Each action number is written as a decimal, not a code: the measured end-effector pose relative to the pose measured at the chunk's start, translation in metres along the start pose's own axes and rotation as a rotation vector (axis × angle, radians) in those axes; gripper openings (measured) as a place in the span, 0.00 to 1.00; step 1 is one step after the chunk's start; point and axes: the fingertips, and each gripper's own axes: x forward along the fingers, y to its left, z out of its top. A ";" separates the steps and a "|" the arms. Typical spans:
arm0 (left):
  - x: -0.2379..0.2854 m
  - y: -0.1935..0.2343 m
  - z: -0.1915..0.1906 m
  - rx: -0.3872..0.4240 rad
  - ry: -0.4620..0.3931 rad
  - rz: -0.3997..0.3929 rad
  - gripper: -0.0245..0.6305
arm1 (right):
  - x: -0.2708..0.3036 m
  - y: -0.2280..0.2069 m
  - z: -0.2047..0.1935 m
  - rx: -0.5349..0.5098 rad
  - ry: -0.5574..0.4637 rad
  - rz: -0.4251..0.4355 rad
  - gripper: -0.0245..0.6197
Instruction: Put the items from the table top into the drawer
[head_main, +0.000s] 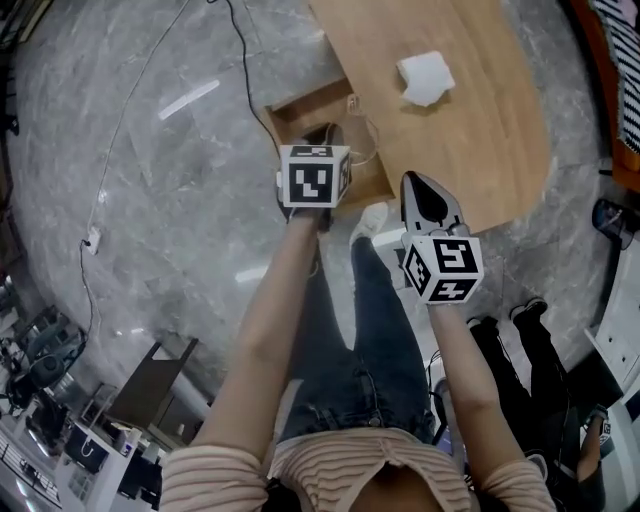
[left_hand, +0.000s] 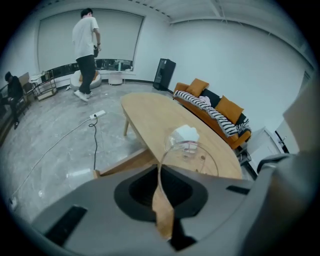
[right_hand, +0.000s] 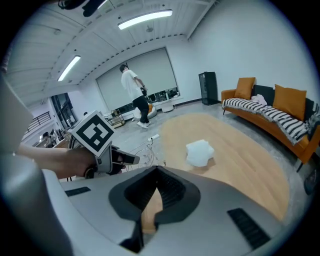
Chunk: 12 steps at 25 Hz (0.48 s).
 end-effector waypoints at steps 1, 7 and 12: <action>-0.003 0.006 -0.004 -0.010 -0.001 0.003 0.08 | 0.003 0.006 -0.001 -0.006 0.005 0.006 0.05; -0.012 0.036 -0.031 -0.049 0.007 0.019 0.08 | 0.018 0.036 -0.012 -0.042 0.044 0.040 0.05; -0.012 0.052 -0.051 -0.088 0.005 0.029 0.08 | 0.030 0.051 -0.022 -0.069 0.077 0.063 0.05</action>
